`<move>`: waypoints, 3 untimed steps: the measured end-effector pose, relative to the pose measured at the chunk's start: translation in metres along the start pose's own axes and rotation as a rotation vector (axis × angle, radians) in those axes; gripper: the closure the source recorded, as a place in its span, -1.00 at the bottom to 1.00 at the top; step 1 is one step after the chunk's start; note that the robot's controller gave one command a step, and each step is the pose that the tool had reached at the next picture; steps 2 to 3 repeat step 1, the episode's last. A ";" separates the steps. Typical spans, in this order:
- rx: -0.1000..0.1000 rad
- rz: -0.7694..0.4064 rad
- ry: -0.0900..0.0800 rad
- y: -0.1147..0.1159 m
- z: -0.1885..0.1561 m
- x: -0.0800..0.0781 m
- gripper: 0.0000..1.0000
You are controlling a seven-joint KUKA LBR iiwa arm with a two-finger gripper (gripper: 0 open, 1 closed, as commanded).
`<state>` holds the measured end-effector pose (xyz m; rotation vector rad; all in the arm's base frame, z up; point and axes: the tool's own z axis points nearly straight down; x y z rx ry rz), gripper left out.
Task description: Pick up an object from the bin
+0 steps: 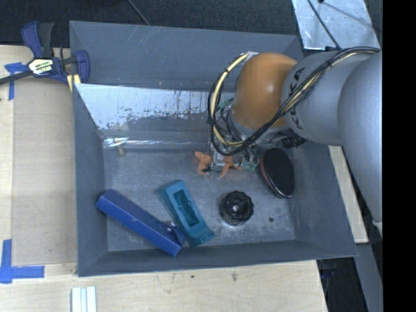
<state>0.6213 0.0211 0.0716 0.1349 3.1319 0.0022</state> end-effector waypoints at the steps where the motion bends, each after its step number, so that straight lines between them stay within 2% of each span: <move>1: 0.001 -0.015 0.003 0.012 -0.136 0.012 1.00; 3: 0.001 -0.015 0.003 0.012 -0.136 0.012 1.00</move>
Offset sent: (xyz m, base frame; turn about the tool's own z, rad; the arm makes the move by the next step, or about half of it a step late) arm 0.0000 0.0000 0.0000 0.0000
